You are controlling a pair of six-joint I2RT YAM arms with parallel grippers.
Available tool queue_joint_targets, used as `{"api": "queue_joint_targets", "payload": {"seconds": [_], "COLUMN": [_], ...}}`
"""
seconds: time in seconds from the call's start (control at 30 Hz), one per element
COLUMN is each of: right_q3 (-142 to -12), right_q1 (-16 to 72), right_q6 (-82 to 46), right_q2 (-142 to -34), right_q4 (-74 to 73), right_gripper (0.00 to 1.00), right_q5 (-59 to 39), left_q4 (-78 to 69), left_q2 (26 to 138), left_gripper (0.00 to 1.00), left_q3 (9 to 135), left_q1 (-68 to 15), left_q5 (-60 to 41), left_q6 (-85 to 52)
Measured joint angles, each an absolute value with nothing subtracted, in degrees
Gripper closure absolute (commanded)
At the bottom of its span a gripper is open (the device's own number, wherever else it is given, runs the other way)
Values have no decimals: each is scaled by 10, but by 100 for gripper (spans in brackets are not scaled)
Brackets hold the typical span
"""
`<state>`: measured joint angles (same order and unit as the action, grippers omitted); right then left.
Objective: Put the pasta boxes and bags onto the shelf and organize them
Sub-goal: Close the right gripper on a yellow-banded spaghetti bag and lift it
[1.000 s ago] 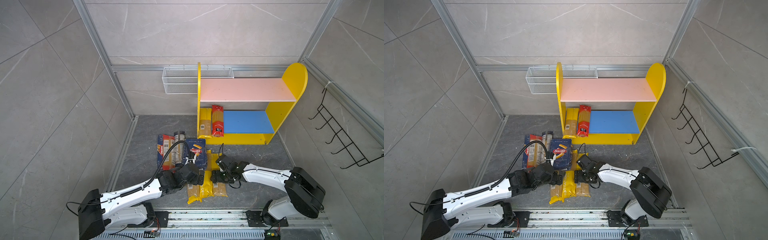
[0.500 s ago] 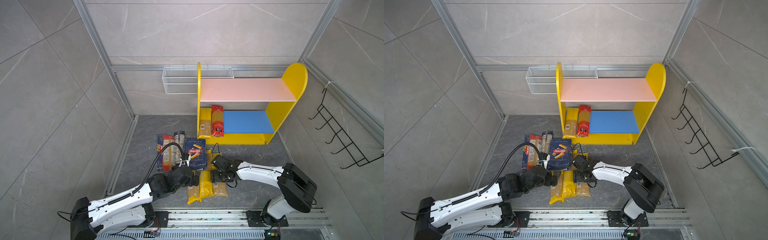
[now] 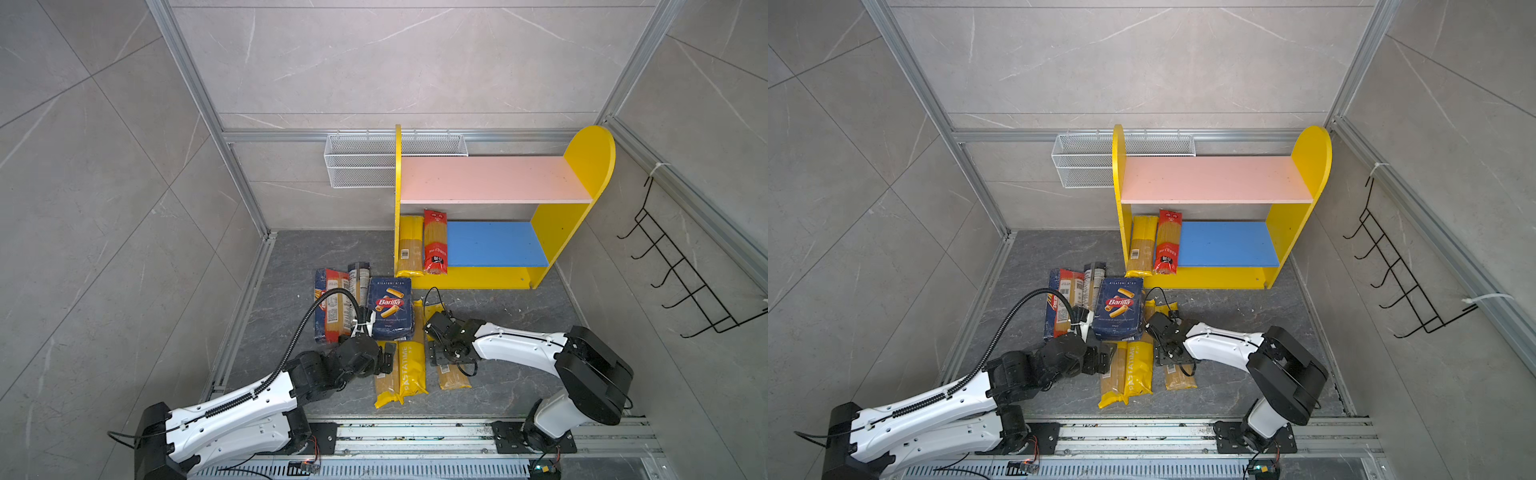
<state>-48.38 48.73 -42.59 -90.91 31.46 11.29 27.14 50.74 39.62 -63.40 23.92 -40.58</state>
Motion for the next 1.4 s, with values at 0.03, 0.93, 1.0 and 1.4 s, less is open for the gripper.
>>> {"api": "queue_joint_targets", "payload": {"seconds": [0.03, 0.93, 1.0, 1.4], "right_q3": [-479, -465, -457, -346], "right_q1": [488, 608, 609, 560], "right_q6": [-426, -515, -515, -512], "right_q2": [-906, -987, -983, -841], "right_q4": [309, 150, 139, 71], "right_gripper": [14, 61, 62, 77], "right_q5": [111, 298, 299, 156], "left_q4": [272, 300, 309, 346], "left_q2": [505, 479, 468, 445], "left_gripper": [0, 0, 0, 0], "left_q3": [396, 394, 394, 409], "left_q1": [-634, -634, -634, -634], "left_q5": [239, 239, 240, 253], "left_q6": [-406, -425, -429, -431]}}
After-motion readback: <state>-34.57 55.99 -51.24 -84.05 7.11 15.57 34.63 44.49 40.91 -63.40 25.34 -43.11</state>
